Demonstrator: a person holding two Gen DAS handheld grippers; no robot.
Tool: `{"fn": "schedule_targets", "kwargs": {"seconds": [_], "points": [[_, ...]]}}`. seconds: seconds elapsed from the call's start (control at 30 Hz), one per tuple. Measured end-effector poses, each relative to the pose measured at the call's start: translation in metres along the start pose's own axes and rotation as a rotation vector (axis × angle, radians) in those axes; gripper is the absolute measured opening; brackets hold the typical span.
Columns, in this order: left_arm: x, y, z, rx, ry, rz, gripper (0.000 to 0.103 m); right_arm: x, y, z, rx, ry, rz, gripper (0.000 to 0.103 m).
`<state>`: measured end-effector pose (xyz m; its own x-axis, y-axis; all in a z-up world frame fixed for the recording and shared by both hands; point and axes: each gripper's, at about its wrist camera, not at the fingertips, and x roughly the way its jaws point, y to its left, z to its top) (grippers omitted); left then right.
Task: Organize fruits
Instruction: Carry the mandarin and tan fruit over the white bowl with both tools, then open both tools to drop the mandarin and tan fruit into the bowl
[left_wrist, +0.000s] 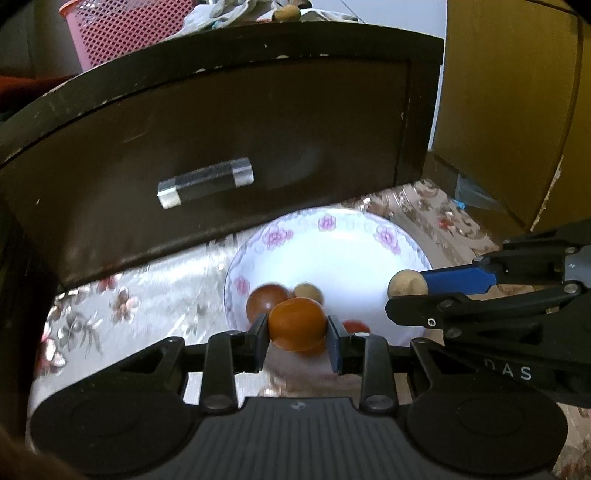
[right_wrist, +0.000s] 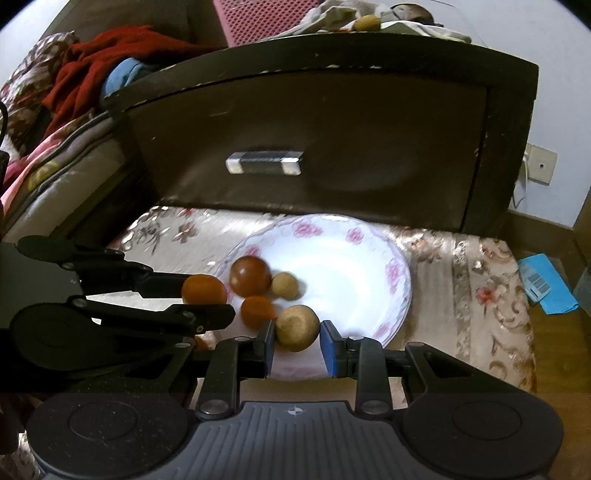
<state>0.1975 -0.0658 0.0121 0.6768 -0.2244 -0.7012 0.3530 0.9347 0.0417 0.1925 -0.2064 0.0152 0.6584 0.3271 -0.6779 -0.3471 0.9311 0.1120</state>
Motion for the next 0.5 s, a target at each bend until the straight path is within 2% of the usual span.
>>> {"fn": "schedule_targets", "kwargs": {"seconds": [0.5], "points": [[0.037,-0.001,0.017,0.052,-0.003,0.009,0.039,0.028,-0.024,0.013,0.029,0.013,-0.009,0.024]]}}
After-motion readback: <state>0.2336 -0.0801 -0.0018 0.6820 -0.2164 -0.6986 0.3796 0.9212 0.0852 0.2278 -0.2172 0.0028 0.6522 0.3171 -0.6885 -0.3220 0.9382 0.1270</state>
